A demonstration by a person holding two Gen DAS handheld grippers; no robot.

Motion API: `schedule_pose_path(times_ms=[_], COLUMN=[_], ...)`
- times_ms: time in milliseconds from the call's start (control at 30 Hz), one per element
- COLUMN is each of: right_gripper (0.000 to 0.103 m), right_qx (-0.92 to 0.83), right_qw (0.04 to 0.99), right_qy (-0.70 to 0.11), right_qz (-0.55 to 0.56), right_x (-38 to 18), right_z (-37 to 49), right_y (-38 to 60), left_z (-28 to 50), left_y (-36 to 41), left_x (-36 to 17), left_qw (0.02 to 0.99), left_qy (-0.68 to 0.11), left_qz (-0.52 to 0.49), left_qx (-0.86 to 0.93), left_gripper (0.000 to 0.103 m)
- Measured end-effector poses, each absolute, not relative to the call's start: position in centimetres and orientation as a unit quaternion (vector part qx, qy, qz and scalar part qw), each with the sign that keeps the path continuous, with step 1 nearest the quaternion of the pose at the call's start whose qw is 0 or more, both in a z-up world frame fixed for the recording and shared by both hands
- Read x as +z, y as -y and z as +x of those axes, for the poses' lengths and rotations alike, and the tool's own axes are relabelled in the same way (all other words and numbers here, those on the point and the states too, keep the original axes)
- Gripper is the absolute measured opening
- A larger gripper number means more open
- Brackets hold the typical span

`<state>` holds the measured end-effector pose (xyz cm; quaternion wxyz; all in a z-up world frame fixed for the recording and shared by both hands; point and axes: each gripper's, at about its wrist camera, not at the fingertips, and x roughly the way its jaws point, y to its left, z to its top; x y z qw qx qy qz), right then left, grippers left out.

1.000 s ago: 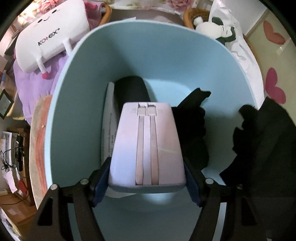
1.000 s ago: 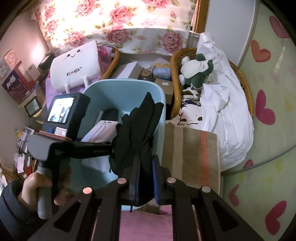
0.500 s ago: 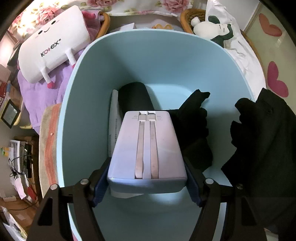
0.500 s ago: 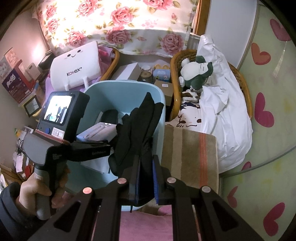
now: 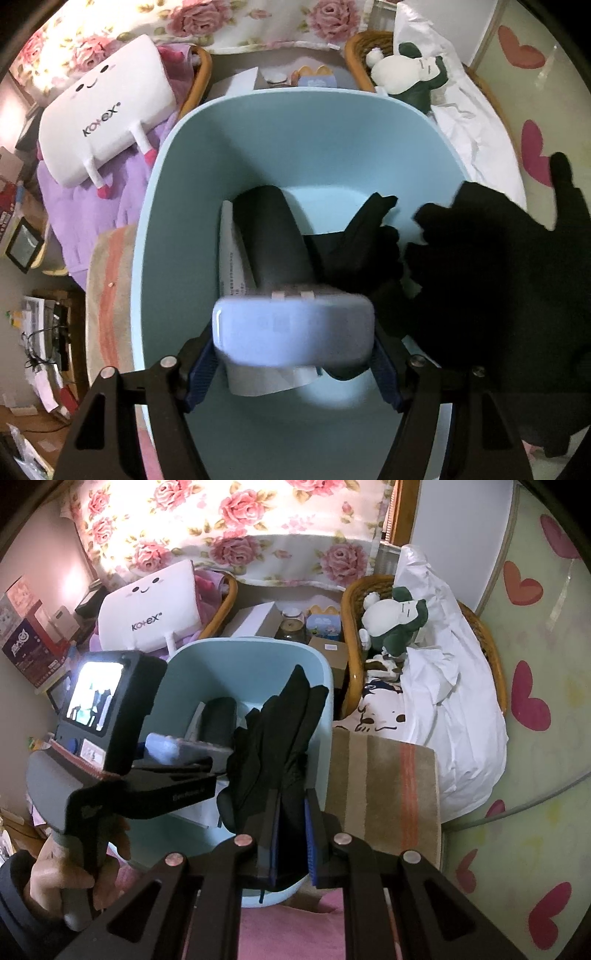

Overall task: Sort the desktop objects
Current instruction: 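Open the left gripper to release the power bank while the right gripper lowers the glove into the basin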

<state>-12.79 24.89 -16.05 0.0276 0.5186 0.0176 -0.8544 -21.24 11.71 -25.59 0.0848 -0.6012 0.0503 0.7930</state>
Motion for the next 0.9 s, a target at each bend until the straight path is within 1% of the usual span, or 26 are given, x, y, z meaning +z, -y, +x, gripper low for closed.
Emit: schedule_pose_path(times_ms=[200, 233, 367, 400, 433, 467, 500, 900], right_gripper=[0.013, 0.015, 0.017, 0.024, 0.041, 0.048, 0.051, 0.051], right_qx=[-0.855, -0.855, -0.855, -0.855, -0.855, -0.855, -0.855, -0.854], right_qw=[0.035, 0.036, 0.04, 0.039, 0.038, 0.038, 0.038, 0.045], right_qy=[-0.022, -0.022, -0.025, -0.024, -0.024, -0.022, -0.021, -0.018], right_qz=[0.518, 0.517, 0.516, 0.516, 0.516, 0.517, 0.517, 0.518], right_x=[-16.3, -16.3, -16.4, -16.4, -16.4, -16.4, -16.4, -16.3], right_z=[-13.1, -13.2, -13.6, -13.6, -13.6, -13.6, -13.6, -13.3], right_y=[-24.1, -24.0, -23.7, -23.7, -23.7, -23.7, -23.7, -23.7], left_z=[-20.9, -20.8, -20.8, -20.9, -20.9, -21.0, -21.0, -21.0], left_y=[-11.5, -11.6, -11.6, -11.5, -11.5, -11.4, -11.4, -11.8], left_x=[-25.7, -25.6, -25.4, -25.5, -25.6, -25.7, -25.8, -26.6], left_qw=[0.087, 0.087, 0.085, 0.084, 0.084, 0.083, 0.082, 0.063], left_qy=[-0.049, -0.053, -0.061, -0.061, -0.06, -0.059, -0.06, -0.078], left_qz=[-0.6, -0.597, -0.593, -0.594, -0.595, -0.597, -0.598, -0.611], left_qx=[0.794, 0.795, 0.799, 0.798, 0.797, 0.796, 0.795, 0.785], left_gripper=[0.075, 0.075, 0.075, 0.075, 0.075, 0.075, 0.075, 0.076])
